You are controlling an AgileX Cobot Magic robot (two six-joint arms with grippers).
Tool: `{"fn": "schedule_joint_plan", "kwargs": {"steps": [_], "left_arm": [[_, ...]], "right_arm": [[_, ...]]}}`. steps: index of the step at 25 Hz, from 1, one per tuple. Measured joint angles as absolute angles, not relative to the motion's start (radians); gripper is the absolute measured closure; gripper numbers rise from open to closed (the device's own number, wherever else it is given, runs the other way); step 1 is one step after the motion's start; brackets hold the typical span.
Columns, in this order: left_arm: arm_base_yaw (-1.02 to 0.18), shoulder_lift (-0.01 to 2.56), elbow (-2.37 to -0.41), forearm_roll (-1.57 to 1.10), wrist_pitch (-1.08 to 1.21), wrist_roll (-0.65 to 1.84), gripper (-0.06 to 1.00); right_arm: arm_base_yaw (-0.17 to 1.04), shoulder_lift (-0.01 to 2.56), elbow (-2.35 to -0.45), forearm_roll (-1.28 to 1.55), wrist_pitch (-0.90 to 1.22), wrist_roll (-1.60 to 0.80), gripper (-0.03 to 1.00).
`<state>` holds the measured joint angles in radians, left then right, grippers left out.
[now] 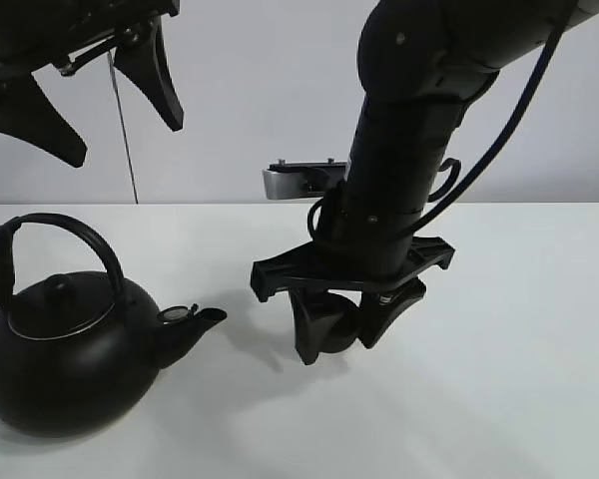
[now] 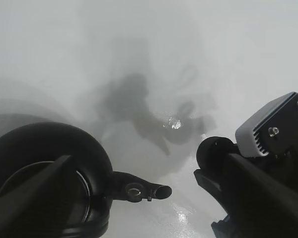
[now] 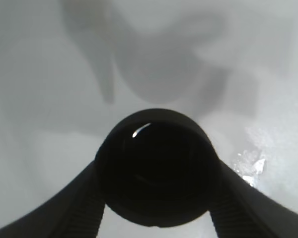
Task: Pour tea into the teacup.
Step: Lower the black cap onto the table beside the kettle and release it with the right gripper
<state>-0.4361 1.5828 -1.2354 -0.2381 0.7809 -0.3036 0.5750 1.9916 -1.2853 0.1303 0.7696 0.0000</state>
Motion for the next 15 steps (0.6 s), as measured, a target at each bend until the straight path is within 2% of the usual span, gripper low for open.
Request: {"fn": "schedule_joint_plan", "kwargs": {"steps": [15], "left_arm": [[-0.436, 1.583, -1.235, -0.238, 0.781, -0.304, 0.37]], "right_arm": [[0.610, 2.080, -1.322, 0.145, 0.726, 0.006, 0.57]]}}
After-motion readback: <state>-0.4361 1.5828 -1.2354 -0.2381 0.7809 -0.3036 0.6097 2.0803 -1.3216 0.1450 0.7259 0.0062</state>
